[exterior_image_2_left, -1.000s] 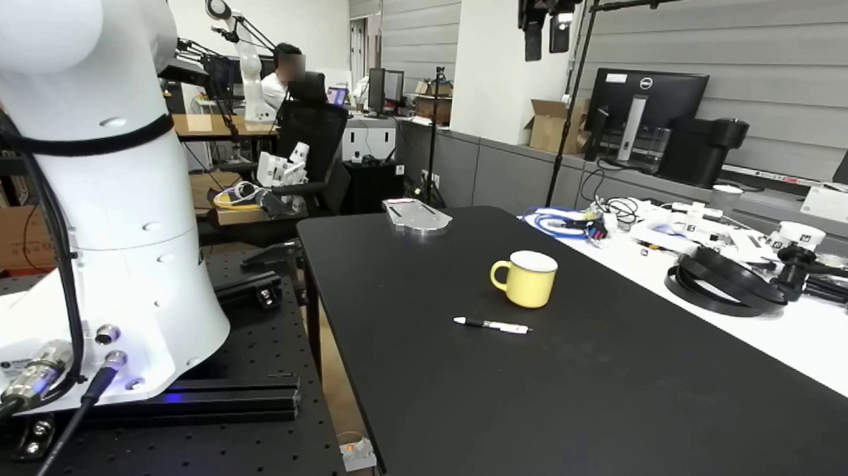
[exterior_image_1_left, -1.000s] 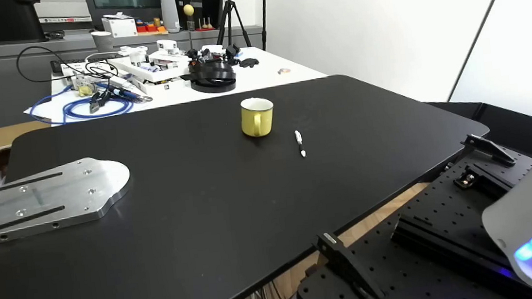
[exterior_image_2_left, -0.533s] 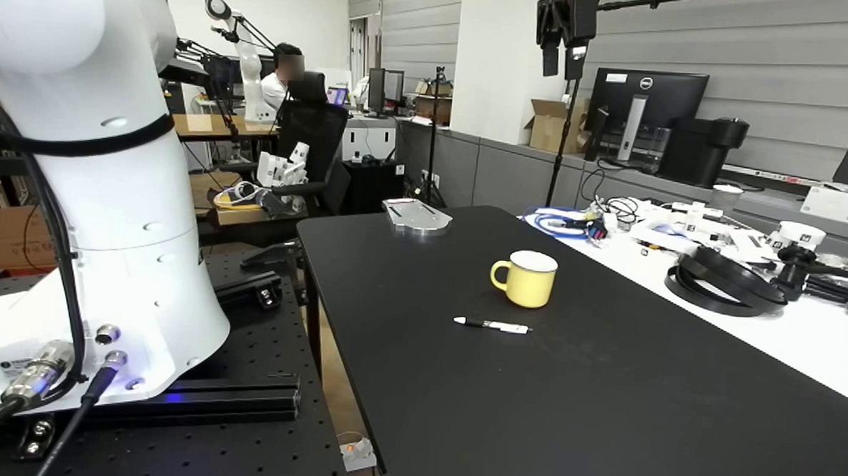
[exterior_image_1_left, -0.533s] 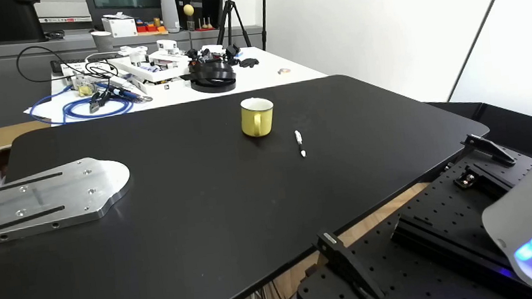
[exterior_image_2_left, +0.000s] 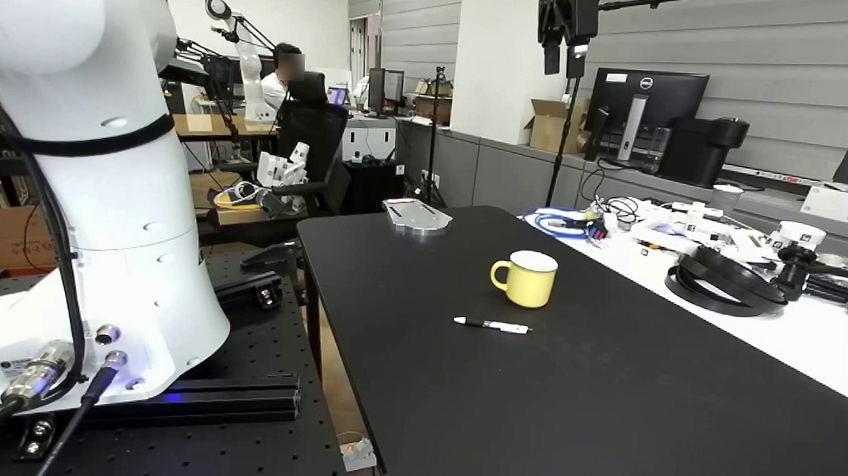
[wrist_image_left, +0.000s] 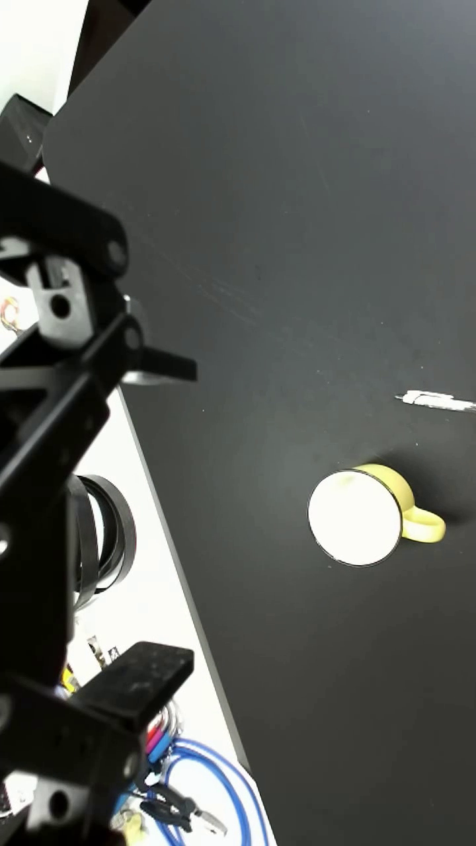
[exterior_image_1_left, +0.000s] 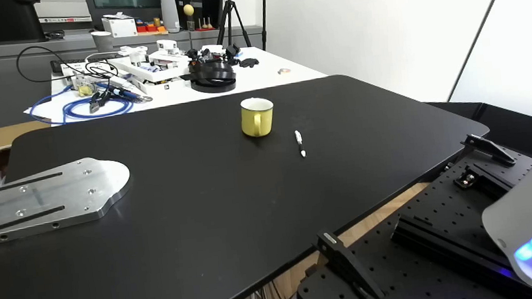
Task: Put the pen in the yellow cup
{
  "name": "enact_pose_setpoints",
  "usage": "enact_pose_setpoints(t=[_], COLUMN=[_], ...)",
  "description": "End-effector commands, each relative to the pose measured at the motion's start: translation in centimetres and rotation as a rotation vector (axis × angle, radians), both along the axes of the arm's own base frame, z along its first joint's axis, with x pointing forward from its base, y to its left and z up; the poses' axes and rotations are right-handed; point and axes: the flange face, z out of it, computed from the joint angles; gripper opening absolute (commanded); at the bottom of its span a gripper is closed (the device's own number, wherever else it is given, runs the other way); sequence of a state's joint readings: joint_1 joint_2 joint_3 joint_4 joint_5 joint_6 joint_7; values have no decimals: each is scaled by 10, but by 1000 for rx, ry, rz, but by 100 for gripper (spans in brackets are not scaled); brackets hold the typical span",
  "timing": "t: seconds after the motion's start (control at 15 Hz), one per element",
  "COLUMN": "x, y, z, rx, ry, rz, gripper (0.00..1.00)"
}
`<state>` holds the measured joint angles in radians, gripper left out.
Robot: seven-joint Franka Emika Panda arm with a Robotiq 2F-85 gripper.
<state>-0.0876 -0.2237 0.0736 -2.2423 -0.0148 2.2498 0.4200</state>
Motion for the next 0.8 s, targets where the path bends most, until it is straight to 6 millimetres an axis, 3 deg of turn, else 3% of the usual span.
enact_pose_setpoints(t=[0.0, 0.4, 0.53, 0.73], x=[0, 0, -3, -14], y=[0, 0, -1, -2], z=[1, 1, -14, -53], rx=[0, 0, 8, 32], ry=[1, 1, -2, 21], rz=[0, 0, -4, -29], gripper=[100, 100, 100, 100])
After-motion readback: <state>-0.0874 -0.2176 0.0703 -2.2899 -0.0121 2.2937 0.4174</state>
